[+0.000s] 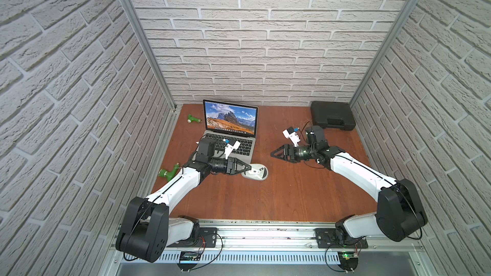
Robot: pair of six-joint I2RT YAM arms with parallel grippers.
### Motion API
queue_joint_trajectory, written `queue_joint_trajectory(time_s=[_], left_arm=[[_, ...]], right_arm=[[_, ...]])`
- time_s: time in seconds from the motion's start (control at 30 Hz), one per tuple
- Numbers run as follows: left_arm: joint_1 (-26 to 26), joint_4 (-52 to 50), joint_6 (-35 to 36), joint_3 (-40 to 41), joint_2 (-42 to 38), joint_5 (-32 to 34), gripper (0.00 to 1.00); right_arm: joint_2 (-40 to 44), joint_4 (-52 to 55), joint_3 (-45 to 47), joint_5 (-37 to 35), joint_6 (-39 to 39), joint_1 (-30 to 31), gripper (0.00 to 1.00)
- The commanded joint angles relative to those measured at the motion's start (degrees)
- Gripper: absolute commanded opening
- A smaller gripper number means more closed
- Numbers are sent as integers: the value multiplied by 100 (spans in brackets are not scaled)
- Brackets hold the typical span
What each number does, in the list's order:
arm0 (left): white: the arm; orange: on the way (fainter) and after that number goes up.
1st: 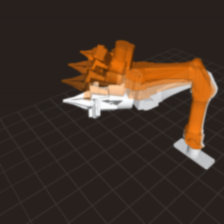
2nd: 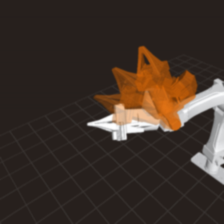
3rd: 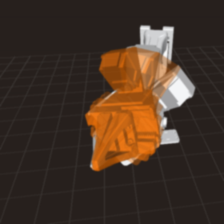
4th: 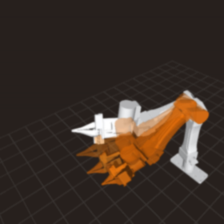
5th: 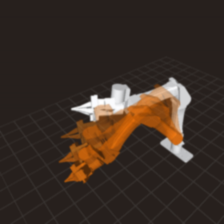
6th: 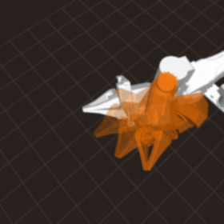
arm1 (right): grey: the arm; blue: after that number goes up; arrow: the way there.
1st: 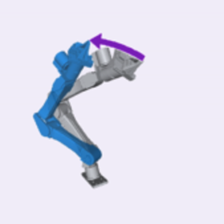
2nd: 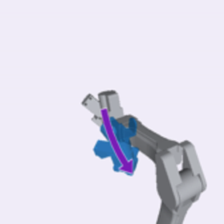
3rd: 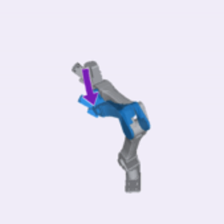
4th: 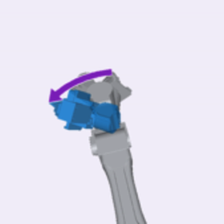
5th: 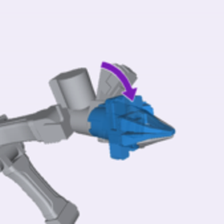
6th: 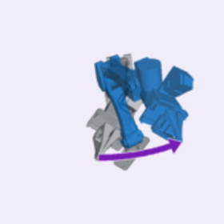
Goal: Remove the wireless mouse receiver from the laptop
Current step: Place the mouse at the center of the board.
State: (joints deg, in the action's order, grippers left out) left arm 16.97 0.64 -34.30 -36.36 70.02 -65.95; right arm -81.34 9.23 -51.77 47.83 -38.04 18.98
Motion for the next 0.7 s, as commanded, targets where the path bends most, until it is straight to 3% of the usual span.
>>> queue_joint_trajectory(time_s=[0.0, 0.13, 0.2, 0.3, 0.4, 0.47, 0.5, 0.53, 0.6, 0.67], left_arm=[[-45, 1424, -261, 294, -99, 685, 0], [-23, 2066, -306, 360, 229, 1062, 0], [-15, 2517, -403, 385, 458, 1110, 0], [14, 3198, -565, 419, 727, 1221, 0], [85, 3173, -420, 266, 907, 1292, 0], [104, 3368, -502, 226, 1050, 1204, 0], [118, 3588, -657, 226, 1119, 1115, 0], [131, 3787, -845, 211, 1203, 1022, 0], [144, 3940, -1084, 117, 1320, 822, 0], [166, 4034, -1248, 62, 1361, 684, 0]], right_arm=[[96, -752, -54, 2, -1751, -35, 82], [-52, -2306, 606, -110, -3820, 14, 85], [-147, -2929, 785, -130, -4445, 52, 87], [-320, -2781, 800, -68, -4935, 72, 93], [-385, -2979, 858, -121, -5053, 105, 92], [-354, -2896, 634, -98, -4452, 130, 80], [-305, -2057, 285, -62, -3485, 153, 79], [-271, -857, -188, -180, -2309, 216, 87], [-243, 510, -855, -504, -554, 356, 97], [-256, 345, -860, -250, -141, 354, 99]])
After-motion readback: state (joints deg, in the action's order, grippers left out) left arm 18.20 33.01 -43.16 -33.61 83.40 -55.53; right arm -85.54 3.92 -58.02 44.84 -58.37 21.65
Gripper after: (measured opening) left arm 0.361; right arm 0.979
